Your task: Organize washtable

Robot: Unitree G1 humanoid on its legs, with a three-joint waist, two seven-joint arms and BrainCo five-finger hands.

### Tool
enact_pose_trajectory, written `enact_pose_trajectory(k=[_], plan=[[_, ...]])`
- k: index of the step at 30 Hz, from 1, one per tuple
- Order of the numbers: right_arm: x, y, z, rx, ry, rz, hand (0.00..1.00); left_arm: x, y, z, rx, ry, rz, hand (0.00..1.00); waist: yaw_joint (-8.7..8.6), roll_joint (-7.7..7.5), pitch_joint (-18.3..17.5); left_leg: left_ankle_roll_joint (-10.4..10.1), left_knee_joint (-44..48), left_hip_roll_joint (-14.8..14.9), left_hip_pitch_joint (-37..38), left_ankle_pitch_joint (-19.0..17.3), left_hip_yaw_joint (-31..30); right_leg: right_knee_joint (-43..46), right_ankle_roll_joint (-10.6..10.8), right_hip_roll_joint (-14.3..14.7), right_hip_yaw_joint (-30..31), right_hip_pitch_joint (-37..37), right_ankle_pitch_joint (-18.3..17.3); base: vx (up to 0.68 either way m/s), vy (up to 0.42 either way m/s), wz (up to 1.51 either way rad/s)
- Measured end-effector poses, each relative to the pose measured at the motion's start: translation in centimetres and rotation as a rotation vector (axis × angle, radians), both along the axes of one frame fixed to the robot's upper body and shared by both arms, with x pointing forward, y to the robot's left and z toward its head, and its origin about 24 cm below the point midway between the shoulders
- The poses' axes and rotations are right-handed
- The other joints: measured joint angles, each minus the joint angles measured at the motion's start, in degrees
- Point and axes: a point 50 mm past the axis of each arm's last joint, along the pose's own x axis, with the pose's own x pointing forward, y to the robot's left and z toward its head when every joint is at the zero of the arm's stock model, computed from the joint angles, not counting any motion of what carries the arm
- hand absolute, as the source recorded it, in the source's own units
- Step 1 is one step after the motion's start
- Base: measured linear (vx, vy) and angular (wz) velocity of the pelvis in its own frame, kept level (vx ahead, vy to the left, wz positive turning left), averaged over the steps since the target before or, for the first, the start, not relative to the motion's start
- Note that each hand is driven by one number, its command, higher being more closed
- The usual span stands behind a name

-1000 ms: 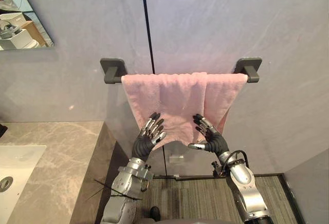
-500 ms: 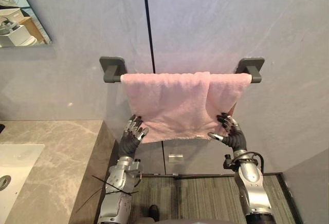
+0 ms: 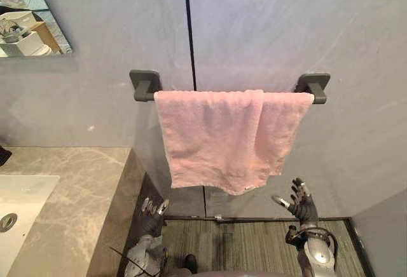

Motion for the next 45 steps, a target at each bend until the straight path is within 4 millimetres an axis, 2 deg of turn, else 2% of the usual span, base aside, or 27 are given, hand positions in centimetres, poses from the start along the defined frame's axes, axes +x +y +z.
enact_pose_trajectory(k=[1,6,8,12,17,20,22,23,24,25,26,27,28,29,30,31,32,33,34,36,39,40,41,42,43,44,45], plan=[[-0.7,0.3,-1.2,0.020,0.058,-0.006,0.00,-0.9,0.0,-0.9,0.005,0.058,-0.007,0.00,0.04,0.00,0.0,0.0,0.0,-0.1,0.2,0.0,0.1,0.4,0.0,-0.1,0.0,0.0,-0.3,-0.05,0.000,0.01],[-2.2,1.3,-4.4,0.074,0.214,-0.011,0.00,-2.9,0.0,-3.9,0.002,0.233,-0.016,0.00,0.59,-0.09,-0.2,0.0,0.0,-0.2,0.6,-0.5,0.8,0.6,0.3,-0.1,0.4,0.0,-0.8,-0.01,-0.006,-0.04],[-4.0,2.0,-6.7,0.117,0.354,-0.011,0.00,-3.6,0.1,-5.3,0.031,0.339,-0.041,0.00,1.54,-0.03,-0.2,0.0,0.0,-0.2,0.7,-0.7,1.3,0.6,0.2,-0.1,0.8,0.0,-0.6,0.01,-0.006,-0.09],[-5.4,2.3,-7.9,0.145,0.441,-0.024,0.00,-4.6,0.7,-6.2,0.057,0.415,-0.026,0.00,1.70,-0.01,-0.1,-0.3,0.0,-0.1,0.8,-0.9,2.3,0.8,0.5,-0.2,1.9,-0.4,-0.4,0.02,-0.012,-0.13],[-3.1,2.2,-7.5,0.126,0.407,-0.019,0.00,-3.5,0.7,-6.3,0.097,0.426,-0.066,0.00,3.04,-0.64,1.0,-0.1,0.0,-0.2,0.1,-1.6,4.8,8.3,1.0,-1.0,5.2,-5.3,-2.9,0.00,-0.006,-0.28],[-1.7,2.5,-7.1,0.113,0.374,0.007,0.00,-2.6,1.0,-6.0,0.137,0.416,-0.084,0.00,3.07,-0.86,1.3,-0.1,0.0,0.2,-1.9,-1.6,2.4,14.7,0.9,-1.1,6.8,-9.3,-3.8,-0.04,-0.014,0.25],[-1.7,2.7,-7.1,0.110,0.377,0.020,0.00,-2.3,1.1,-6.0,0.153,0.412,-0.097,0.00,3.06,-0.96,1.3,0.1,0.1,0.6,-2.9,-1.3,1.0,19.8,0.5,-0.9,9.1,-11.4,-5.3,0.01,-0.054,0.65],[-1.8,2.8,-7.2,0.110,0.382,0.027,0.00,-2.4,1.3,-5.9,0.159,0.415,-0.095,0.00,3.12,-1.22,1.2,0.0,0.4,0.4,-3.6,-0.7,0.2,25.8,0.2,-1.2,12.0,-13.2,-7.2,0.04,-0.109,0.82],[-1.8,2.9,-7.1,0.108,0.382,0.034,0.00,-2.4,1.5,-5.9,0.165,0.417,-0.095,0.00,3.13,-1.76,0.8,-0.2,1.3,0.3,-4.5,-0.6,-1.1,28.4,0.2,-1.3,14.3,-13.5,-7.3,0.05,-0.167,0.78],[-1.5,3.0,-7.1,0.107,0.377,0.043,0.00,-2.4,1.7,-5.9,0.174,0.417,-0.094,0.00,3.24,-2.51,0.4,-0.2,2.9,0.1,-5.9,-0.4,-2.2,28.5,0.6,-0.9,16.8,-13.7,-7.7,0.06,-0.211,0.69],[-0.6,3.1,-6.7,0.101,0.351,0.057,0.00,-2.2,2.0,-5.8,0.186,0.413,-0.090,0.00,3.61,-3.73,0.0,-1.2,4.9,0.0,-7.7,0.4,-2.4,27.6,0.4,0.0,18.9,-13.8,-9.7,0.02,-0.228,0.48],[0.1,3.1,-6.4,0.093,0.334,0.068,0.00,-2.1,2.0,-5.8,0.191,0.414,-0.087,0.00,4.33,-3.53,0.2,-1.3,5.7,0.1,-8.6,0.4,-2.3,26.8,0.3,0.1,19.2,-13.8,-10.7,-0.04,-0.255,0.24],[1.2,2.8,-5.8,0.075,0.302,0.079,0.00,-1.9,1.7,-5.7,0.187,0.410,-0.085,0.00,4.86,-3.07,0.5,-1.3,7.4,0.5,-10.7,0.5,-2.2,24.6,-0.3,0.3,18.8,-13.6,-12.8,-0.13,-0.276,0.09],[2.5,2.5,-5.1,0.054,0.265,0.091,0.00,-1.4,1.3,-5.7,0.178,0.400,-0.087,0.00,5.64,-1.81,1.3,-1.8,8.8,1.1,-12.6,0.8,-2.6,22.5,-1.7,1.3,17.7,-13.1,-14.4,-0.20,-0.299,0.25],[3.0,2.0,-4.8,0.036,0.250,0.093,0.00,-1.0,0.5,-5.7,0.162,0.391,-0.095,0.00,5.42,0.21,2.0,-2.7,9.1,2.2,-13.5,1.5,-4.2,22.2,-2.3,2.3,16.5,-13.1,-14.1,-0.15,-0.191,0.46],[3.0,1.6,-4.8,0.023,0.251,0.092,0.00,-0.9,0.1,-5.7,0.153,0.387,-0.101,0.00,5.34,0.89,2.2,-3.3,9.0,2.8,-14.2,2.0,-5.4,22.1,-2.5,3.0,15.1,-13.1,-14.0,-0.23,-0.175,0.79],[2.8,1.2,-4.8,0.009,0.256,0.089,0.00,-0.9,-0.2,-5.7,0.146,0.384,-0.103,0.00,5.21,2.50,2.3,-3.5,7.7,3.5,-14.4,4.3,-6.3,22.5,-3.2,4.0,12.4,-13.2,-13.7,-0.23,-0.156,1.00],[2.5,0.9,-4.9,-0.005,0.269,0.088,0.00,-1.0,-0.5,-5.8,0.143,0.386,-0.108,0.00,4.32,3.44,2.2,-1.7,5.7,4.0,-14.4,3.8,-3.3,21.5,-4.5,4.3,9.0,-13.0,-13.0,-0.27,-0.182,1.09],[2.4,0.9,-5.0,-0.005,0.274,0.084,0.00,-0.7,-0.4,-5.7,0.147,0.380,-0.109,0.00,4.12,3.00,2.6,-0.4,7.4,4.6,-15.3,2.7,0.0,20.9,-5.7,3.4,7.0,-13.1,-12.3,-0.18,-0.141,0.89],[2.2,1.0,-5.1,-0.011,0.283,0.075,0.00,-0.7,0.2,-5.6,0.172,0.379,-0.118,0.00,4.13,0.88,3.5,-1.7,17.6,3.9,-15.3,0.7,5.9,19.6,-6.2,0.7,4.4,-13.2,-10.6,-0.11,-0.131,0.65],[2.2,1.1,-5.1,-0.016,0.283,0.080,0.00,-0.7,0.1,-5.6,0.180,0.382,-0.129,0.00,3.77,1.14,3.4,-2.7,25.3,4.4,-14.4,-8.5,6.0,19.3,-6.1,0.0,1.7,-14.5,-9.3,-0.10,0.001,0.55],[2.0,1.3,-5.3,-0.014,0.291,0.081,0.00,-0.9,0.2,-5.7,0.178,0.388,-0.127,0.00,3.06,1.67,3.2,-2.4,30.1,5.9,-14.3,-13.0,6.9,19.9,-6.1,0.0,0.0,-14.7,-9.3,-0.13,0.089,0.41],[1.9,1.3,-5.4,-0.012,0.298,0.080,0.00,-1.0,0.2,-5.8,0.176,0.397,-0.125,0.00,2.96,2.32,2.9,-2.3,32.5,7.0,-14.0,-14.9,8.3,20.4,-6.1,0.1,-1.1,-14.6,-9.3,-0.08,0.098,0.48],[1.6,1.0,-5.6,-0.017,0.313,0.074,0.00,-1.3,-0.2,-6.0,0.167,0.414,-0.138,0.00,2.63,3.41,2.5,-2.2,31.6,8.1,-14.2,-15.8,11.2,21.9,-5.8,1.0,-3.6,-14.3,-9.0,-0.06,0.058,0.79],[1.2,1.2,-6.1,-0.001,0.337,0.064,0.00,-1.4,0.1,-6.1,0.199,0.429,-0.186,0.00,1.07,2.58,1.6,-1.6,24.4,5.5,-12.3,-13.4,10.4,18.3,-5.4,0.4,-3.9,-14.0,-9.1,-0.03,0.046,0.98],[1.1,1.2,-6.2,0.003,0.343,0.058,0.00,-1.4,0.1,-6.1,0.224,0.434,-0.222,0.00,0.39,1.36,0.9,-1.7,18.5,3.9,-10.5,-11.3,9.7,15.4,-4.0,-0.3,-4.1,-13.1,-8.4,-0.02,0.067,1.06],[0.9,1.3,-6.4,0.011,0.354,0.052,0.00,-1.4,0.3,-6.2,0.253,0.449,-0.262,0.00,-0.17,0.92,0.8,-1.8,11.6,2.4,-7.4,-8.9,9.2,12.0,-3.9,-0.8,-6.1,-11.5,-6.0,0.02,0.077,0.67]])
